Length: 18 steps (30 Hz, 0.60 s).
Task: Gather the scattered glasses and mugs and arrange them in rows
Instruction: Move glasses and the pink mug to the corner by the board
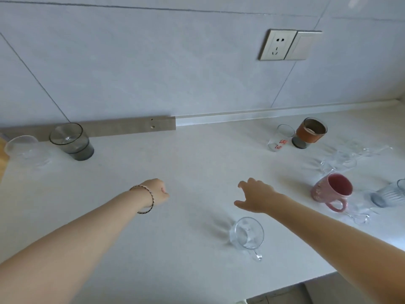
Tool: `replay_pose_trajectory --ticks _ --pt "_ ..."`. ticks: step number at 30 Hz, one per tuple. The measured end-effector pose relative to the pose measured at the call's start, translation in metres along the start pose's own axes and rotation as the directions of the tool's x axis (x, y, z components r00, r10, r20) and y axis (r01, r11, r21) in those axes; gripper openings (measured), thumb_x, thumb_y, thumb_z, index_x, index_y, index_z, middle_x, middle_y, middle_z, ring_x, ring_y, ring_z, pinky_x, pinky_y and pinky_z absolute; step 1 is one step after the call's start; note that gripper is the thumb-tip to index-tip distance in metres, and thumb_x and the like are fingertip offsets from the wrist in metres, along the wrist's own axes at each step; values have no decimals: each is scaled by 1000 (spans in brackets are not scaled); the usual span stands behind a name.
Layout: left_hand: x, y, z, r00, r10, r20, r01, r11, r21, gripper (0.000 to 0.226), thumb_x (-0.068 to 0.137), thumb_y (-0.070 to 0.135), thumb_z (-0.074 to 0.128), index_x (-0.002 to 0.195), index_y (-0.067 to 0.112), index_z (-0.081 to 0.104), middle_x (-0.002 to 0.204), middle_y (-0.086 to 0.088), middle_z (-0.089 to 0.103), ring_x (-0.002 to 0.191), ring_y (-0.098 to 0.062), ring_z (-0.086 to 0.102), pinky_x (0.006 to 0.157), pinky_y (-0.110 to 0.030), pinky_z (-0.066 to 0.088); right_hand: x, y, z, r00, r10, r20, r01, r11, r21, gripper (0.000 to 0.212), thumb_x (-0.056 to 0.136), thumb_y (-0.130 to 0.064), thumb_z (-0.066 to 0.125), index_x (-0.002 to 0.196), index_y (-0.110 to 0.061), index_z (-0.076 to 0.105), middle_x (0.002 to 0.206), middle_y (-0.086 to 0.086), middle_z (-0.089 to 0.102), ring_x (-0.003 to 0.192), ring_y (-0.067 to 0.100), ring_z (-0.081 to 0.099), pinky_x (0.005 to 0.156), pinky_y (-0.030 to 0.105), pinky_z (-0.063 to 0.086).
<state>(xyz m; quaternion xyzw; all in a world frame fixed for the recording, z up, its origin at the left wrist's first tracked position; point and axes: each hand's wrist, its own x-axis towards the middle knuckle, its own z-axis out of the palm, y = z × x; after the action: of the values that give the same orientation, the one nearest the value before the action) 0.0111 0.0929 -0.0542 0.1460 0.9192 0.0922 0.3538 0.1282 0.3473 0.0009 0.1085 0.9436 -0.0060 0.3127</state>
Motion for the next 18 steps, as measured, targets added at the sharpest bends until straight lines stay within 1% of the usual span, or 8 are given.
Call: replay_pose_trajectory --ticks 3,5,6,8,10,14,16,18 --pt "-13 4 14 997 -71 10 71 997 -38 37 81 13 43 52 26 24 61 2 26 59 -18 25 50 -26 13 -16 6 23 992 -42 121 41 999 13 70 86 -63 46 140 -19 35 135 6 45 122 24 50 98 34 40" --pt "-24 1 26 994 -107 30 109 993 -45 39 81 10 42 52 24 20 57 2 19 53 -18 17 51 -28 9 -25 3 38 981 -81 177 80 997 16 73 82 -66 48 138 -21 36 132 5 47 120 23 52 95 33 40" --pt "-29 -3 32 991 -126 35 127 990 -55 39 81 9 42 52 23 20 56 1 18 53 -18 17 51 -28 9 -27 1 44 978 -99 184 100 995 6 73 80 -65 50 137 -21 36 130 5 47 118 24 53 91 32 40" --pt "-36 -15 44 983 -178 43 181 980 -83 38 82 10 42 52 23 23 56 1 21 53 -17 21 51 -27 12 -29 -3 55 977 -117 178 120 993 -7 72 78 -61 55 134 -19 35 125 6 47 112 25 56 81 31 40" --pt "-41 -28 50 974 -223 50 227 969 -100 37 81 10 42 53 24 24 56 3 24 52 -15 24 51 -26 13 -27 -7 59 980 -107 169 107 994 9 69 78 -55 57 131 -17 36 123 7 46 109 26 57 76 30 39" --pt "-49 -59 47 962 -266 60 272 950 -152 35 83 12 44 54 26 28 59 2 29 63 -16 31 51 -25 15 -22 -11 52 986 -94 139 86 995 59 63 76 -48 60 127 -17 37 115 5 48 102 24 57 75 28 41" --pt "-51 -76 39 954 -293 64 300 937 -178 34 83 13 44 55 26 29 64 1 32 65 -16 33 51 -25 16 -18 -18 41 991 -94 99 86 993 83 62 74 -44 63 125 -18 38 104 2 45 92 22 54 74 27 42" --pt "-51 -93 25 944 -326 44 328 925 -192 33 84 14 45 56 26 30 71 -1 35 67 -18 35 52 -25 18 -10 -31 26 993 -98 59 92 991 98 64 72 -42 64 126 -19 37 101 1 43 92 24 54 74 28 42"
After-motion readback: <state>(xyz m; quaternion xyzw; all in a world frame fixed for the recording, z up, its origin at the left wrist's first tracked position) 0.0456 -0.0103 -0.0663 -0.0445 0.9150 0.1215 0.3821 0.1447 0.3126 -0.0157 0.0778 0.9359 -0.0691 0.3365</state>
